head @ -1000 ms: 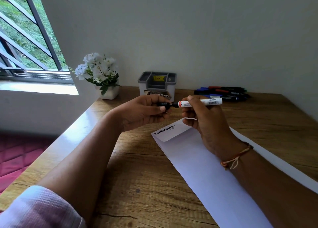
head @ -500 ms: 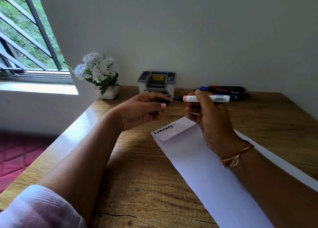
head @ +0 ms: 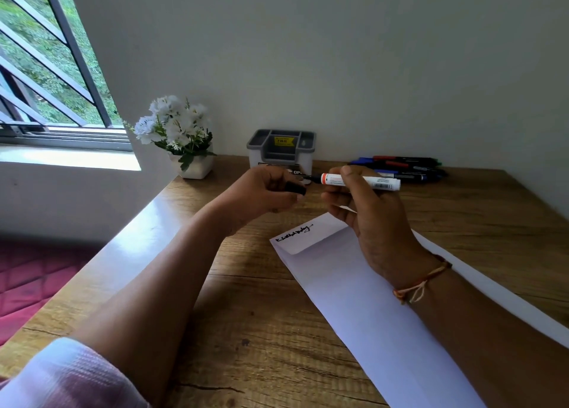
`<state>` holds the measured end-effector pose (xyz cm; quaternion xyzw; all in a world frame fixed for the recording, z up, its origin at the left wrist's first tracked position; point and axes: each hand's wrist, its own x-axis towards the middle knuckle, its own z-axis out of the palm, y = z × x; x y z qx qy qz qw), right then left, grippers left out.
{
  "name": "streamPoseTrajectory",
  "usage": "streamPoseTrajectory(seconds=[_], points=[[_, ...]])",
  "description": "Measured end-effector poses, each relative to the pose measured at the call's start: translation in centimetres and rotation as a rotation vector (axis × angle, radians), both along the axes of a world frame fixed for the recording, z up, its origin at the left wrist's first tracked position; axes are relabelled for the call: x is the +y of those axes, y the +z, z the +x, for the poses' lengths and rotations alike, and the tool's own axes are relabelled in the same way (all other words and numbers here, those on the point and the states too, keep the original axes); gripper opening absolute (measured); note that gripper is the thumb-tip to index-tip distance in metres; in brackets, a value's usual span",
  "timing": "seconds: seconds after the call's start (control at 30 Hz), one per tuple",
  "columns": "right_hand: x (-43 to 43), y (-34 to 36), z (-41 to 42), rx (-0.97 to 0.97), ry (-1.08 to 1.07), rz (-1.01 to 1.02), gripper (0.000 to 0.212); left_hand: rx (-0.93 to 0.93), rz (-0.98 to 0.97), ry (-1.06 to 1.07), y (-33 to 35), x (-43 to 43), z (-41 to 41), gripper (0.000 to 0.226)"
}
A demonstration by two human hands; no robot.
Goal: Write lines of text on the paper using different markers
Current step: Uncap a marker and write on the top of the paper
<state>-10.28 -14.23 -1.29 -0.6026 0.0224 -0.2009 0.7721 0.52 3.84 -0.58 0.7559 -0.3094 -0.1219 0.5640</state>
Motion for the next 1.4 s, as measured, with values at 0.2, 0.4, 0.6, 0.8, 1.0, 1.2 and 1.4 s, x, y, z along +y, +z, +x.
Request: streamPoseTrajectory(seconds=[0.2,0.4,0.6,0.8,1.0,1.2,1.4], points=[[0.4,-0.2,-0.2,-0.098,-0.026,-0.387,0.017,-0.343,0.26,0.105,0.0,-0.8,-0.8,0.016],[0.2,-0.6,-0.1,-0.116,-0.04,-0.519,0.02,-0.438,0.287,0.101,0.1,-1.2,-1.1,0.017],[0.2,-0.3,0.0,-0.071,0.033,-0.02,0.033,-0.334,0.154,0.121,-0.1,-1.4,-1.0,0.016],[0.1,-0.1,0.1,-0.105,0.064,0.135,0.021,-0.225,0.006,0.095,-0.3,-1.6,-1.3,0.021],[0.2,0.0,-0.1,-0.134,0.006,-0.02,0.019,-0.302,0.058,0.149,-0.3,-1.6,-1.3,0.02],[0.1,0.2,-0.2,-0.127,-0.009,-0.003,0.016,-0.314,0.058,0.166,-0.2,-1.6,-1.3,0.021],[0.2,0.4,-0.2,-0.076,-0.033,-0.089,0.013,-0.376,0.105,0.163,-0.1,-1.4,-1.3,0.023]])
